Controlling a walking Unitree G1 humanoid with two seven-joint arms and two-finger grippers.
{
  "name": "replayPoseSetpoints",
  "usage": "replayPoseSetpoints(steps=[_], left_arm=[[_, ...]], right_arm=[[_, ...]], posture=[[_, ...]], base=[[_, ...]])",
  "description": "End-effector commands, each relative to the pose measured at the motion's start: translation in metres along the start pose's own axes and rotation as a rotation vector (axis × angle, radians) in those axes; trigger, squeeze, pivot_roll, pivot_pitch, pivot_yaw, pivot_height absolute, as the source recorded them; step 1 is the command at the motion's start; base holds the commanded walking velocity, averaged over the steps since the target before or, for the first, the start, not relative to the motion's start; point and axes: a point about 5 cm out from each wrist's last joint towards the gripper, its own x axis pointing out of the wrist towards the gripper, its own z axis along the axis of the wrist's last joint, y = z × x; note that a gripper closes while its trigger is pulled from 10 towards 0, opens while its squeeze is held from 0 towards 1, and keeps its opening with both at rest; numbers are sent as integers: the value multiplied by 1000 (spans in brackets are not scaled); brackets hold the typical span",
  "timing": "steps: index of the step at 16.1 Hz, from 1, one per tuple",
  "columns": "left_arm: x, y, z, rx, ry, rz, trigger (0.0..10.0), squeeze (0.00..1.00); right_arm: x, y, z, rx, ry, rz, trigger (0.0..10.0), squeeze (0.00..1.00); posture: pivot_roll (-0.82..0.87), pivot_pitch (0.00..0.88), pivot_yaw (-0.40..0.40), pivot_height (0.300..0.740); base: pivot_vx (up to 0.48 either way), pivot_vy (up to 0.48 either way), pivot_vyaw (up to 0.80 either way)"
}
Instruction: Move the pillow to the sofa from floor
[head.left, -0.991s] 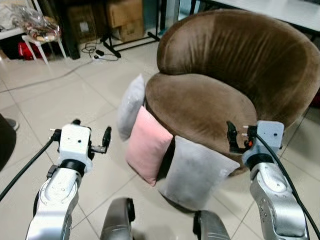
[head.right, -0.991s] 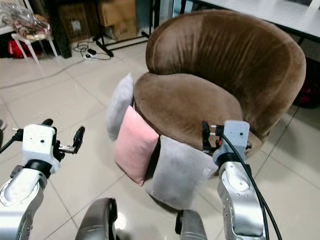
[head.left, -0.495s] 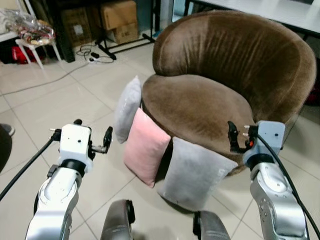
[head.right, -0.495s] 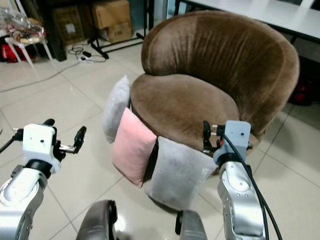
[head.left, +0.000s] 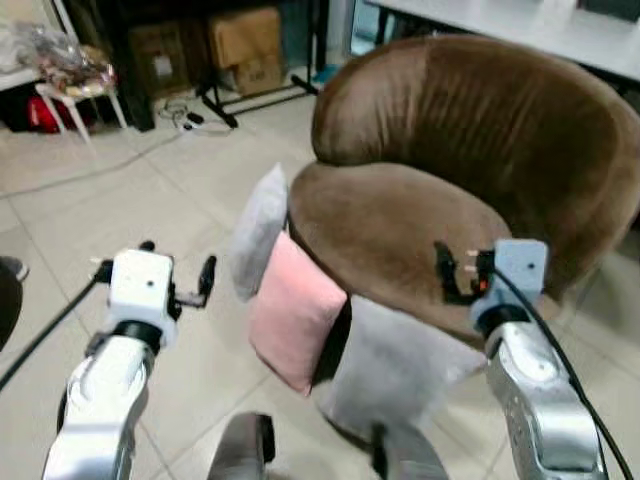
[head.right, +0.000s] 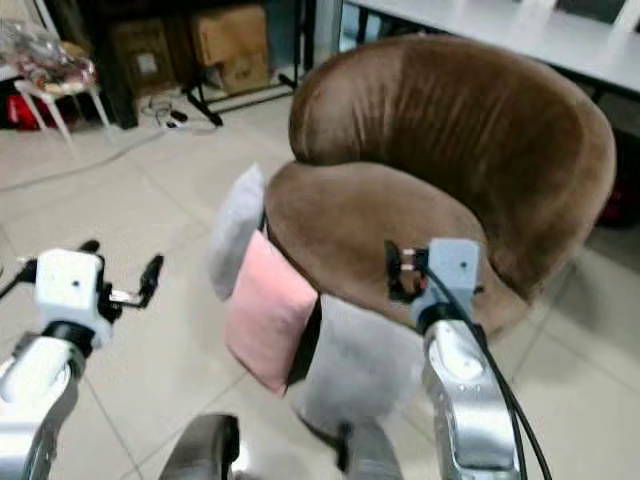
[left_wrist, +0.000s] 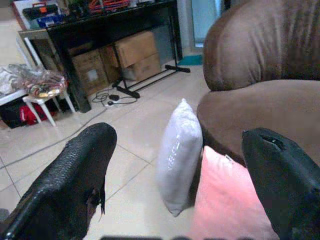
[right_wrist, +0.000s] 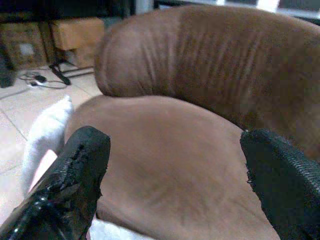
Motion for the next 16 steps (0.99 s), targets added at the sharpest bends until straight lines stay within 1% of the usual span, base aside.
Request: replayPoseSetpoints(steps=[1,4,7,8,9,10,11,12,13,14,16], left_arm=[[1,-6,1,-7,-1,-18,10000,1000],[1,-6,1,-5,1,-20,10000,1000],[5,-3,1,41,6,19,10000,1000],[5,-3,1,41,6,17,10000,1000],[7,-4,2,44,-4,-4,10000,1000],[8,-5,2,46,-6,-12,10000,1000],[10,-8,1,57,4,-47,10000,1000],[9,-14,-5,76,39,-120,10000,1000],[8,-17,-8,99,51,-167,10000,1000],[8,-21,-11,122,59,-219,10000,1000],[11,-19,-9,120,50,-220,10000,1000]], right_arm=[[-1,-9,-1,-7,6,-24,10000,0],[-1,-8,-2,15,11,-12,10000,0],[0,-8,-1,53,9,-23,10000,0],[0,-8,-1,53,13,-26,10000,0],[3,-10,-3,80,23,-31,10000,0],[4,-11,-3,79,24,-31,10000,0],[11,-15,-6,58,53,-48,10000,0],[19,-20,-12,39,108,-60,10000,0],[24,-22,-15,24,133,-66,10000,0],[33,-27,-19,16,163,-68,10000,0],[44,-32,-26,6,186,-78,10000,0]], posture=[[-51,0,-9,607],[-51,0,-8,607],[-49,0,-4,607],[-49,0,-4,607],[-48,0,-1,597],[-48,0,-1,592],[-48,0,4,577],[-48,0,10,567],[-48,0,11,562],[-47,0,13,552],[-39,2,15,537]], base=[[334,0,638],[325,0,0],[0,0,0],[0,0,0],[0,0,0],[0,0,0],[0,0,0],[0,0,0],[0,0,0],[0,0,0],[0,0,0]])
